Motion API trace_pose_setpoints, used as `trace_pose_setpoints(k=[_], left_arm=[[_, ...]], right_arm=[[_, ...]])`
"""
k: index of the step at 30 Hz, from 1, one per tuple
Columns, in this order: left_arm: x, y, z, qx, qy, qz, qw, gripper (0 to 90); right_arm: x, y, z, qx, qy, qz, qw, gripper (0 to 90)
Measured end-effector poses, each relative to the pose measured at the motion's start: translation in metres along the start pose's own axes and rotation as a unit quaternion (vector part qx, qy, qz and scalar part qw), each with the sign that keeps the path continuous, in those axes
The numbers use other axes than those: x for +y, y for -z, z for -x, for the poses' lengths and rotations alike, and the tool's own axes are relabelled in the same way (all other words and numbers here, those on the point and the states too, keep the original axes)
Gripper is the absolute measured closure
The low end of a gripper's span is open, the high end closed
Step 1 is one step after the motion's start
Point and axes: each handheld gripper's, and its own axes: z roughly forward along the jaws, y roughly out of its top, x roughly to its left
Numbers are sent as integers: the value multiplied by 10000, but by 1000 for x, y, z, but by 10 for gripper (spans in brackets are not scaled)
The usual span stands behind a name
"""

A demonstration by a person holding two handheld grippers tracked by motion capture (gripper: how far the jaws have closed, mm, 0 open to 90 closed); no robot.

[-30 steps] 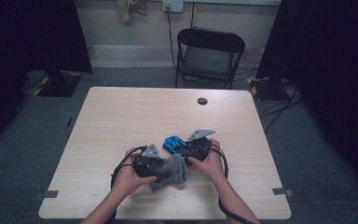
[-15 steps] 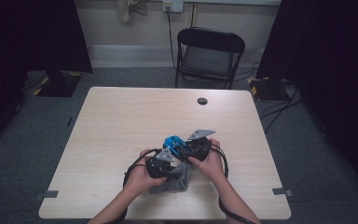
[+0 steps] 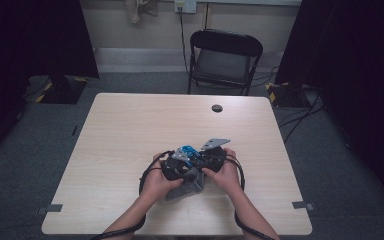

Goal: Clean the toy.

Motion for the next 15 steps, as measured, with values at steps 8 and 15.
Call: trace_pose_setpoints(k=[8,15], left_arm=[[-4,6,-14,90,232,98,9996,738],[-5,11,-26,276,396,125,9988,739]], right_arm=[[-1,0,0,-2,1,26,10000,452],[-1,0,0,-1,-9,27,10000,452]])
